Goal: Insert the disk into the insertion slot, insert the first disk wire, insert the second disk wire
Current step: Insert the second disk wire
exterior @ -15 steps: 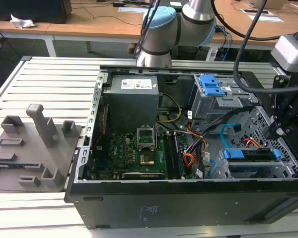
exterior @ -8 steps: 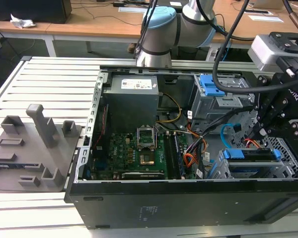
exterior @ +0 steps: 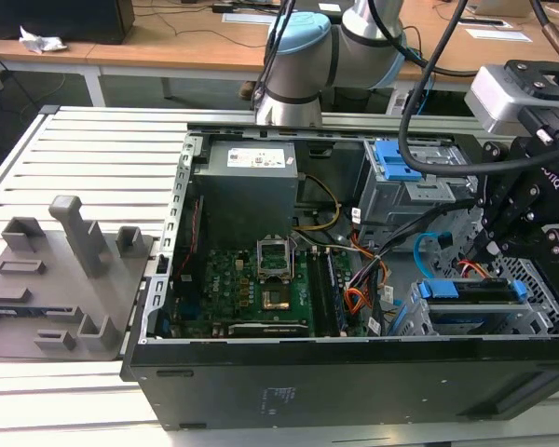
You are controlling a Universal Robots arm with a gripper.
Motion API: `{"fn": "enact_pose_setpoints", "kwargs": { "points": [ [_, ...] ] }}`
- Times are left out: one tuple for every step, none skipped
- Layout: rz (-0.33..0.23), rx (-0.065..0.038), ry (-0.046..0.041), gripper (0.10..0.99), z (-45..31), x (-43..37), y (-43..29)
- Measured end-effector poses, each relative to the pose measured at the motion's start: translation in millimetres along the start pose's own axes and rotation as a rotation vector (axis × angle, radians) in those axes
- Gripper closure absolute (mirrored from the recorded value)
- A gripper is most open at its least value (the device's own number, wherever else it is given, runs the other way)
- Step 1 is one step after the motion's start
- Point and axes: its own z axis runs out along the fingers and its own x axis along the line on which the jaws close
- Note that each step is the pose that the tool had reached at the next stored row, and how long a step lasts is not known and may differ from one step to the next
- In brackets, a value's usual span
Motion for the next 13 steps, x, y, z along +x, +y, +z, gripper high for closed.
{"fn": "enact_pose_setpoints", "kwargs": {
  "points": [
    [0.000,0.000,0.0000,0.980,0.0,0.0,0.0],
    [0.000,0.000,0.0000,0.980,0.1,0.0,0.0],
    [0.000,0.000,0.0000,0.973,0.1,0.0,0.0],
    [0.000,0.000,0.0000,0.973,0.1,0.0,0.0],
    [0.000,0.000,-0.0001,0.914,0.1,0.0,0.0],
    [0.000,0.000,-0.0001,0.914,0.1,0.0,0.0],
    [0.000,0.000,-0.0001,0.851,0.1,0.0,0.0],
    [0.000,0.000,0.0000,0.784,0.1,0.0,0.0],
    [0.000,0.000,0.0000,0.784,0.1,0.0,0.0],
    [0.000,0.000,-0.0005,0.784,0.4,-0.6,0.0],
    [0.000,0.000,-0.0002,0.784,0.3,-1.6,0.0],
    [0.000,0.000,-0.0001,0.784,0.3,-3.3,0.1],
    [0.000,0.000,0.0001,0.784,0.4,-5.8,0.1]
  ]
}}
